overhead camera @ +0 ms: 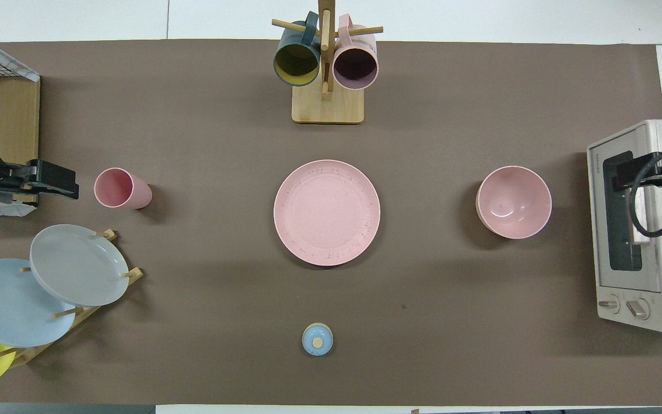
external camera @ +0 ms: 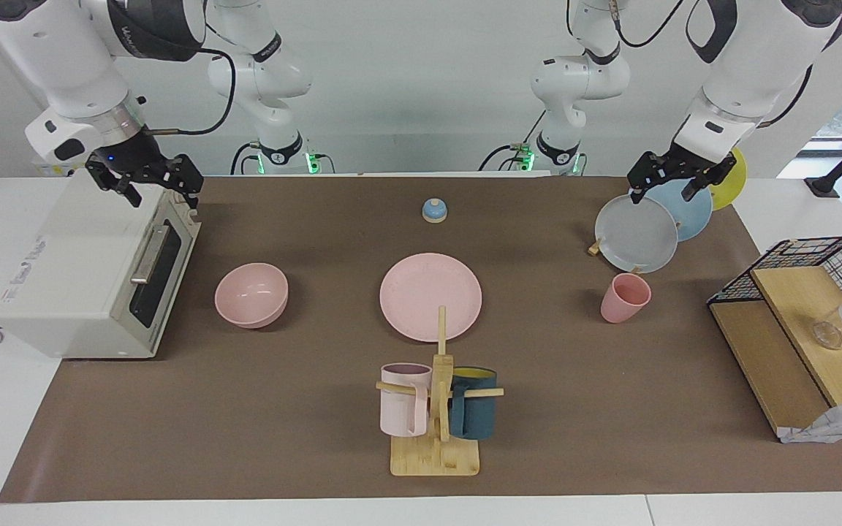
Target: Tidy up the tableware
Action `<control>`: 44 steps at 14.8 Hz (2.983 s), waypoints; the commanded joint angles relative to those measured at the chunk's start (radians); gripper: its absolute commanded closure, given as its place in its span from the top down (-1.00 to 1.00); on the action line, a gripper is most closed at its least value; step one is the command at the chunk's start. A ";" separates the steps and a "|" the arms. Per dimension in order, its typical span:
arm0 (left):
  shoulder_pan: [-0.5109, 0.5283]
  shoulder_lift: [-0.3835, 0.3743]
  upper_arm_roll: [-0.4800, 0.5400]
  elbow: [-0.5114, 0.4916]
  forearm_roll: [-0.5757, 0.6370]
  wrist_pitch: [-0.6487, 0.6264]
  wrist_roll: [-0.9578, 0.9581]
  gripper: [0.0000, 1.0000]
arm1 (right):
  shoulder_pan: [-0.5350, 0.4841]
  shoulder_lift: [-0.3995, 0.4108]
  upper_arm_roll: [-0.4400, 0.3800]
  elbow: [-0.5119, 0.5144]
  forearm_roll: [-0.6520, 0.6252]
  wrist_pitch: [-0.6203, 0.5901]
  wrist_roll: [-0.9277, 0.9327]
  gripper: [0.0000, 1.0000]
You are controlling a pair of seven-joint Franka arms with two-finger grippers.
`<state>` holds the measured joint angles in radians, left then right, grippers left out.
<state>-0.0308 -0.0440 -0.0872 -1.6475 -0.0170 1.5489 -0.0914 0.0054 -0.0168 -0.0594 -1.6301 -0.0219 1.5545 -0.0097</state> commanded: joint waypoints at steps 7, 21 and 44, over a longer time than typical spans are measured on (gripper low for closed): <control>0.017 -0.019 -0.012 -0.009 0.017 -0.015 -0.005 1.00 | 0.099 0.035 0.026 -0.045 0.025 0.123 -0.018 1.00; 0.017 -0.019 -0.012 -0.009 0.017 -0.016 -0.002 1.00 | 0.223 0.093 0.026 -0.462 0.020 0.647 0.083 1.00; 0.019 -0.010 -0.008 -0.044 0.016 0.053 -0.016 1.00 | 0.214 0.109 0.023 -0.613 -0.026 0.803 0.054 -0.22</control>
<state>-0.0286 -0.0422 -0.0852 -1.6633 -0.0170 1.5754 -0.0975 0.2308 0.1119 -0.0417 -2.2169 -0.0281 2.3351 0.0647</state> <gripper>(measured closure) 0.000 0.537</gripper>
